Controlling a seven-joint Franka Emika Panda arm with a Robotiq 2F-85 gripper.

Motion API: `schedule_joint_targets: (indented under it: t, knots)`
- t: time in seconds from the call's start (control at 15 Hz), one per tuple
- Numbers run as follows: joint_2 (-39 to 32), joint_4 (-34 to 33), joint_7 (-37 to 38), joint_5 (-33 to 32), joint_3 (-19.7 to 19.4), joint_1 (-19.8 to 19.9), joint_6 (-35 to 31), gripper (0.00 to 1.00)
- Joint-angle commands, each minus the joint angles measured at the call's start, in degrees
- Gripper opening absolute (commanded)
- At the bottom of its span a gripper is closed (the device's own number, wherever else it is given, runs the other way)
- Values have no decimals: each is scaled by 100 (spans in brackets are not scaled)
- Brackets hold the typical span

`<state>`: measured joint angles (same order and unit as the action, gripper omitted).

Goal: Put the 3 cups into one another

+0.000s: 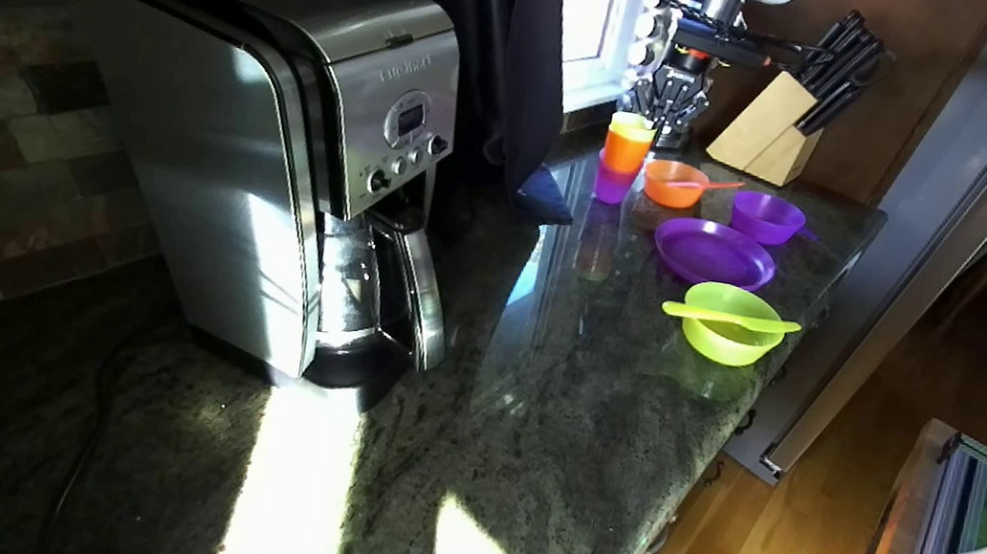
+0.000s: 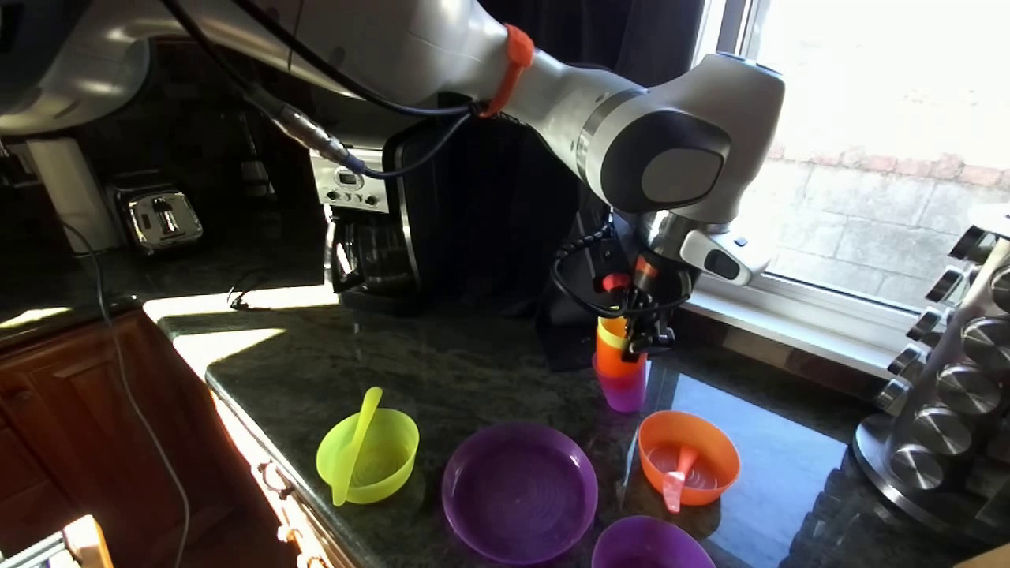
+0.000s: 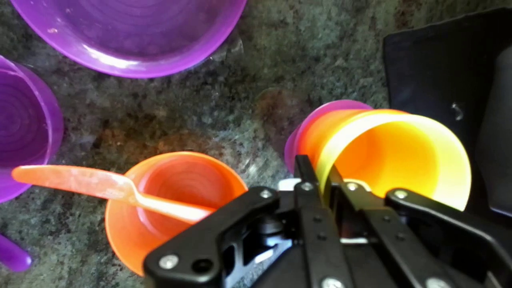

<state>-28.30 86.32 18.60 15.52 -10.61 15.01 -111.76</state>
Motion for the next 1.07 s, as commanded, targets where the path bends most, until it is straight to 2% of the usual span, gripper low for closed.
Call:
schedule_joint_targets:
  t: [0.0,0.53,1.0]
  knots:
    - [-195,-281,45,-84,35,-51,446,2]
    - [-187,-118,-29,-248,179,-364,769,2]
    - [62,259,-123,-794,209,-738,655,2]
